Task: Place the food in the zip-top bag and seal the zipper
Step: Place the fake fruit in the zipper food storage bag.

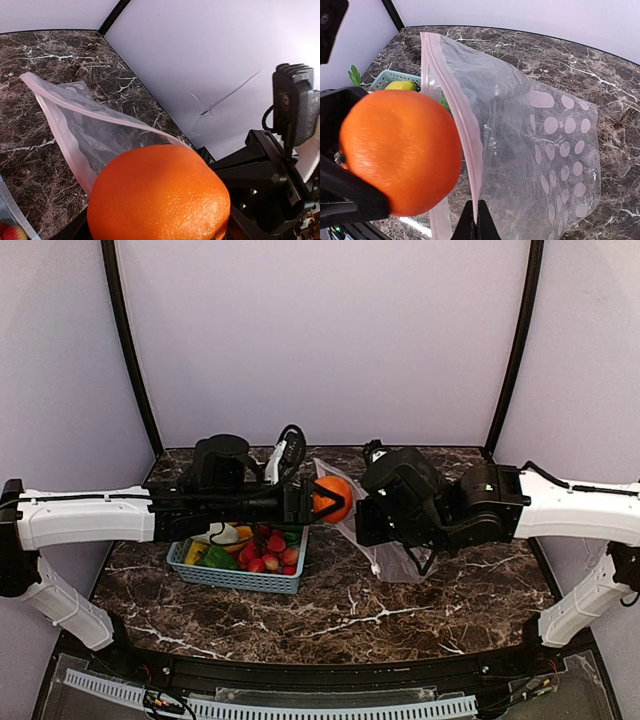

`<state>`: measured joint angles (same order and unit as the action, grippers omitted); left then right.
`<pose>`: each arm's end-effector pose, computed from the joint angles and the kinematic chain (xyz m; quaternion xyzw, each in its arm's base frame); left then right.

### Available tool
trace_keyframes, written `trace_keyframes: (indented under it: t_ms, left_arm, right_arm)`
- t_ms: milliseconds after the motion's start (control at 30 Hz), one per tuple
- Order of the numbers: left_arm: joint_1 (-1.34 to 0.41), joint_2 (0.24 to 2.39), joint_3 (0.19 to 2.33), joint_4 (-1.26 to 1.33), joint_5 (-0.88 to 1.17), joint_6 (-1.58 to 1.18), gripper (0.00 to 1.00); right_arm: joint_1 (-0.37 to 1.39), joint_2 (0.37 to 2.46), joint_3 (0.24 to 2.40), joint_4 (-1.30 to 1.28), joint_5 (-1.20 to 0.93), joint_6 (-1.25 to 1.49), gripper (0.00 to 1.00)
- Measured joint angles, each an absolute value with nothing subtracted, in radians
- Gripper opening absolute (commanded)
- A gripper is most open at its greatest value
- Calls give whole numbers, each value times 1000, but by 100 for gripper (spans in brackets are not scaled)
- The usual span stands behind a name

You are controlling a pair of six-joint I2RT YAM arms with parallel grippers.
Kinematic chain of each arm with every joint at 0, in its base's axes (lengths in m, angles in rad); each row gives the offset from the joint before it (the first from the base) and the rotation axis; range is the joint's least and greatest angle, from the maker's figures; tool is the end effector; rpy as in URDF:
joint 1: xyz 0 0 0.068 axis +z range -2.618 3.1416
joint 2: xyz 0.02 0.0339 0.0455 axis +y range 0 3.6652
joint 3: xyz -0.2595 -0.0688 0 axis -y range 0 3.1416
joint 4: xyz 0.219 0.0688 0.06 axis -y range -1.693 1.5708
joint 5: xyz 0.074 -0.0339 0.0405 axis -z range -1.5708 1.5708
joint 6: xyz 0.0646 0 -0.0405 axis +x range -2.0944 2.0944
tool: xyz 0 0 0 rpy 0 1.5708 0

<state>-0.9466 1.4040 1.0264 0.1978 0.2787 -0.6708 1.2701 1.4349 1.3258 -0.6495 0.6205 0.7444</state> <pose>0.1823 -0.2835 0.3201 0.1927 0.7408 -0.5327 0.3610 0.1250 0.2763 0.3193 -0.1108 0.8761 0.1682 0.4380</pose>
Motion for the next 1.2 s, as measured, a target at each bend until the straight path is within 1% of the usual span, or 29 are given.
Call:
trace_keyframes:
  t_ms: [233,333,633,833,1033,1200]
  left_arm:
    - [-947,1459,1028,141,243,-684,70]
    - [-947,1467,1032,108,231,-686,72]
    - [-969,1540,1144,1,212,-680,73]
    - [-969,1546,1149,-11,200,-681,73]
    - [-973,1538,1149,19,204,-686,73]
    - [-975,1537,1149,52,222,-693,73]
  right_arm:
    - [1270,1428,1313,-624,603,733,0]
    - [1270,1428,1310,-619,593,723,0]
    - [1270,1441,1310,-597,570,706,0]
    - [1267,1449,1297,-597,557,743,0]
    - [1240,1419,1210,-550,500,762,0]
    - [1215,1331,1117,-464,435,760,0]
